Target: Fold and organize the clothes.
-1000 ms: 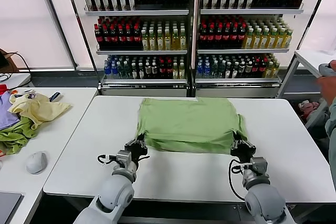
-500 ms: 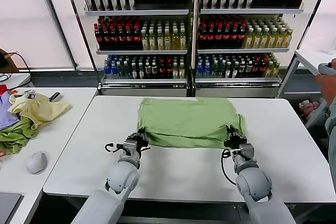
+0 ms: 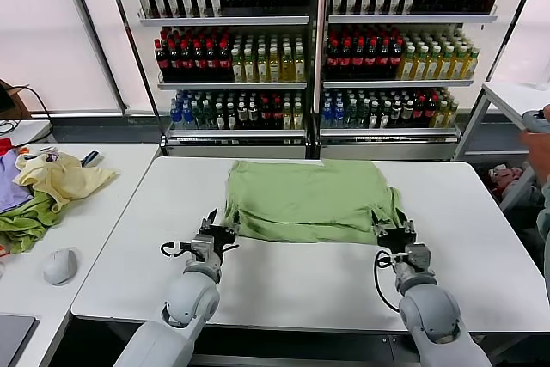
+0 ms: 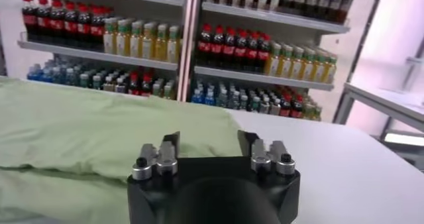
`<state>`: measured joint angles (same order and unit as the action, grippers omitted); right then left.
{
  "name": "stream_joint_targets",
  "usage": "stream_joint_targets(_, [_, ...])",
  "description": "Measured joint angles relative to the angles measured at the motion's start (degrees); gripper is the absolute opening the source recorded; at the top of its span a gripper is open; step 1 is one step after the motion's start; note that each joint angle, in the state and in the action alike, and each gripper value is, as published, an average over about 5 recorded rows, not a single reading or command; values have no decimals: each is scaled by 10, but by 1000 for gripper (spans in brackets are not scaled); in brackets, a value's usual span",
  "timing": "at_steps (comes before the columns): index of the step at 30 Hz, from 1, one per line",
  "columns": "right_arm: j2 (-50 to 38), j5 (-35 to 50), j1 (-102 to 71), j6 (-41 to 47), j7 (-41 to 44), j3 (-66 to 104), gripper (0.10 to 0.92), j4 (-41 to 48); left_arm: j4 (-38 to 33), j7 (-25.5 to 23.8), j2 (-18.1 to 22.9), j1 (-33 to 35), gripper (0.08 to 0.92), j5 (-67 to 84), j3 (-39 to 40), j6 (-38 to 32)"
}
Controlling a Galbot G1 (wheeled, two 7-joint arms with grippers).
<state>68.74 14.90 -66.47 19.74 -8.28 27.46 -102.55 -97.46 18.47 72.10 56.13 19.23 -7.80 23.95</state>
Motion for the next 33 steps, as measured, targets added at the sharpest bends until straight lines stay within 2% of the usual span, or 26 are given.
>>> stream_joint_targets(3, [-1, 4, 0, 10, -1, 3, 807, 10, 8, 1, 4, -2, 804, 3, 2, 2])
stream_joint_targets(6, [-1, 9, 1, 20, -2, 3, 749, 21, 21, 3, 8, -8, 794, 6, 6, 4])
stream_joint_targets(25, [-7, 36, 3, 37, 15, -9, 213, 54, 58, 1, 14, -18, 262, 21, 14, 8])
stream_joint_targets(29, [-8, 39, -5, 34, 17, -6, 170, 48, 54, -2, 11, -13, 153, 25, 12, 5])
stream_joint_targets(33, [-7, 40, -21, 30, 19, -1, 167, 31, 43, -6, 6, -2, 119, 28, 8, 1])
